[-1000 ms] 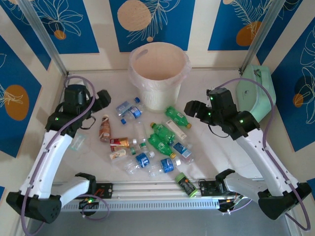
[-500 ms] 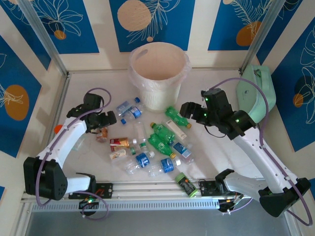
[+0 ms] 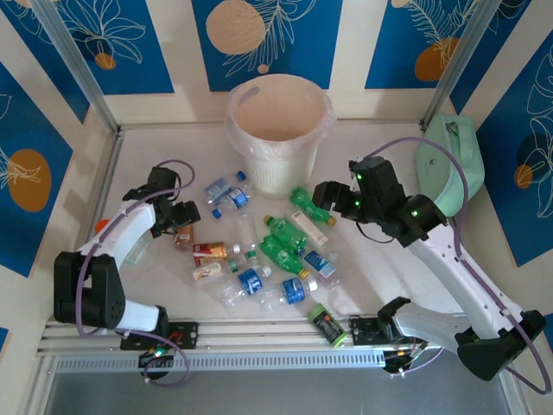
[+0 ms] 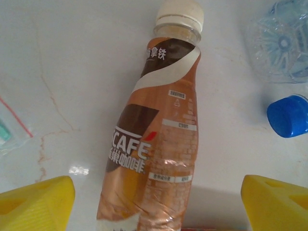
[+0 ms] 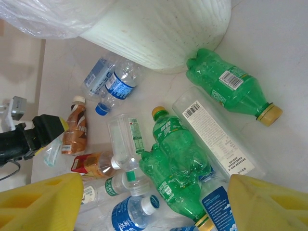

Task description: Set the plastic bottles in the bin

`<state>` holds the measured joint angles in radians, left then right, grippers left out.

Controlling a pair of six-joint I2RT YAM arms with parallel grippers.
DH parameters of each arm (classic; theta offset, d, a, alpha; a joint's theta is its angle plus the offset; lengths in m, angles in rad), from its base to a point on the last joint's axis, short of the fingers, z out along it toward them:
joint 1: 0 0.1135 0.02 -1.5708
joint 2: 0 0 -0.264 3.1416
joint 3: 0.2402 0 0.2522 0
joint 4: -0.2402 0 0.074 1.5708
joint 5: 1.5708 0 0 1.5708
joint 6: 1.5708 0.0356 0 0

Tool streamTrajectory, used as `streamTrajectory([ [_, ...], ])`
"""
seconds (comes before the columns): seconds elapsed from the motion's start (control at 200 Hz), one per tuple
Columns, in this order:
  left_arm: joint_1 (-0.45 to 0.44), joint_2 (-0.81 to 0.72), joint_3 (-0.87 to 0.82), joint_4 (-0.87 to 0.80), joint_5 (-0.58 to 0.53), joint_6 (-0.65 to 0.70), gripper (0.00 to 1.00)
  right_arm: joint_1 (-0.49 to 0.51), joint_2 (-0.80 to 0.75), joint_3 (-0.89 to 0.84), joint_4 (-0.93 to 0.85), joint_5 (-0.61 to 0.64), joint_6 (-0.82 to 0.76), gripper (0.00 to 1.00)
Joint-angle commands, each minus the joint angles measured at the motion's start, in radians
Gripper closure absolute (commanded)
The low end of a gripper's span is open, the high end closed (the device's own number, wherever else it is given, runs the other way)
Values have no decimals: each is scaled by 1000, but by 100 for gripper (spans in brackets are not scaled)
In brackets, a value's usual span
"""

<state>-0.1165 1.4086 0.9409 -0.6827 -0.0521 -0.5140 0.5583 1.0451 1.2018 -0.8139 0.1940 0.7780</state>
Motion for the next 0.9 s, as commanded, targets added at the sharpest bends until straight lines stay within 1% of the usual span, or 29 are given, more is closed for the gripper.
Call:
streamTrajectory([
  [0.0, 13, 23, -17, 33, 51, 10, 13, 11, 9, -2, 17, 2, 16, 21],
  [0.165, 15, 75, -13, 61, 61, 6, 16, 35, 27, 2, 21, -1, 23, 21],
  [0.38, 15, 137, -7, 84, 85, -7, 22, 52, 36, 13, 15, 13, 24, 21],
  [0.765, 16, 136, -37, 107, 100, -14, 34, 58, 65, 36, 22, 10, 26, 21],
  [0.895, 15, 143, -46, 109, 98, -12, 36, 60, 64, 35, 19, 13, 26, 21],
])
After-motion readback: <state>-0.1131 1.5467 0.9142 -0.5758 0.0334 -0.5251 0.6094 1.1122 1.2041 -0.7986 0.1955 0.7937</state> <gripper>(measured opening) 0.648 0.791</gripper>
